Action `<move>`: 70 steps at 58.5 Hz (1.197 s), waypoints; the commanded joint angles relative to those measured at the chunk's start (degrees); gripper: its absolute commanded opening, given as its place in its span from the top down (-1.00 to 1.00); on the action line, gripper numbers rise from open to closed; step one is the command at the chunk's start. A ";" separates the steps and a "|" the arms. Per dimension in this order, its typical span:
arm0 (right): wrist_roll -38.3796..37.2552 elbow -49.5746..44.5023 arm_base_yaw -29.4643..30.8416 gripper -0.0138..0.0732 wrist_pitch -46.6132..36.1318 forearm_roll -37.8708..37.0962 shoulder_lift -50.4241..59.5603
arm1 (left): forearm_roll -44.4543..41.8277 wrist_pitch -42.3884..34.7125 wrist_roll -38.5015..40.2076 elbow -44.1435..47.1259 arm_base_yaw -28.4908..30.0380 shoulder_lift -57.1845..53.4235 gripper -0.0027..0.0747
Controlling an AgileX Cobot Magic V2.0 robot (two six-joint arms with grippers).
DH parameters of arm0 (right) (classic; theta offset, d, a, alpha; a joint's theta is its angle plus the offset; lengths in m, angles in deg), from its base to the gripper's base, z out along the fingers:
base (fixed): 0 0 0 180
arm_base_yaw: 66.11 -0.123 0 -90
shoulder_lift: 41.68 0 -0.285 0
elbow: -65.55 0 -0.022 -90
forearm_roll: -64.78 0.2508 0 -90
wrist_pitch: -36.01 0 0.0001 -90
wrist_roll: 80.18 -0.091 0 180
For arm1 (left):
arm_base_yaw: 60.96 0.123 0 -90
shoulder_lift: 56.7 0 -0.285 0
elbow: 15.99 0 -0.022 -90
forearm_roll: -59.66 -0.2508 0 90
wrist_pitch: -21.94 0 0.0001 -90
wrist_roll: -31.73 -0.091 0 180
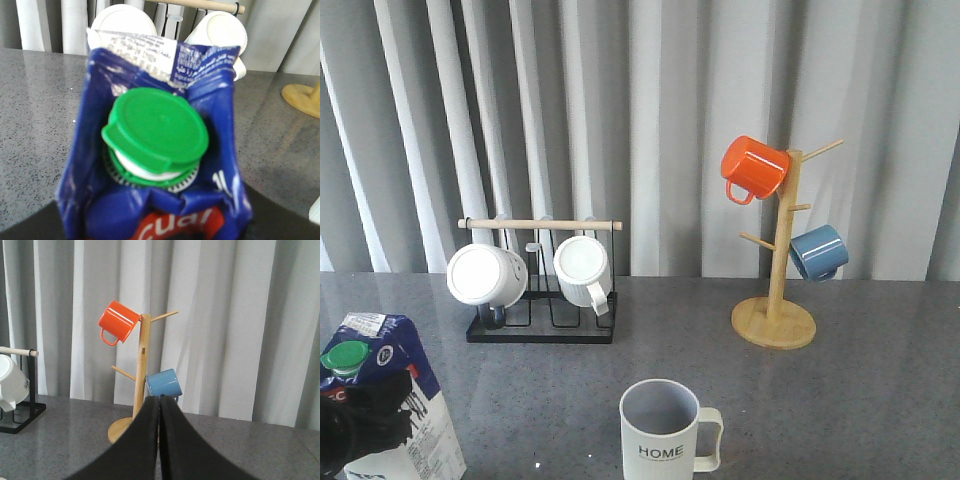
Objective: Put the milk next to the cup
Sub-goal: 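Lift the milk carton with the left gripper toward the white mug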
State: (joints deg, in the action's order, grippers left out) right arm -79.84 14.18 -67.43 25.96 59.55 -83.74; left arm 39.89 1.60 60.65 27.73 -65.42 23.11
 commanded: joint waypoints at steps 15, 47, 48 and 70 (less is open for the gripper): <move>0.23 1.37 0.31 0.71 -3.93 -0.28 -0.08 | 59.35 -3.34 -54.00 -8.93 -12.79 -4.82 0.95; 0.23 1.37 0.31 0.71 -3.93 -0.28 -0.08 | 94.83 -35.53 -82.37 -23.76 -45.82 12.25 0.95; 0.23 1.37 0.31 0.71 -3.93 -0.28 -0.08 | 95.35 -36.10 -82.29 -24.39 -46.28 13.12 0.95; 0.23 1.37 0.31 0.71 -3.93 -0.28 -0.08 | 96.75 -40.08 -81.54 -28.06 -50.62 22.44 0.95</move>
State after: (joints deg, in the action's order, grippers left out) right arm -79.84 14.18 -67.43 26.07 59.55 -83.74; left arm 139.94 -35.99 -21.46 1.66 -115.22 46.25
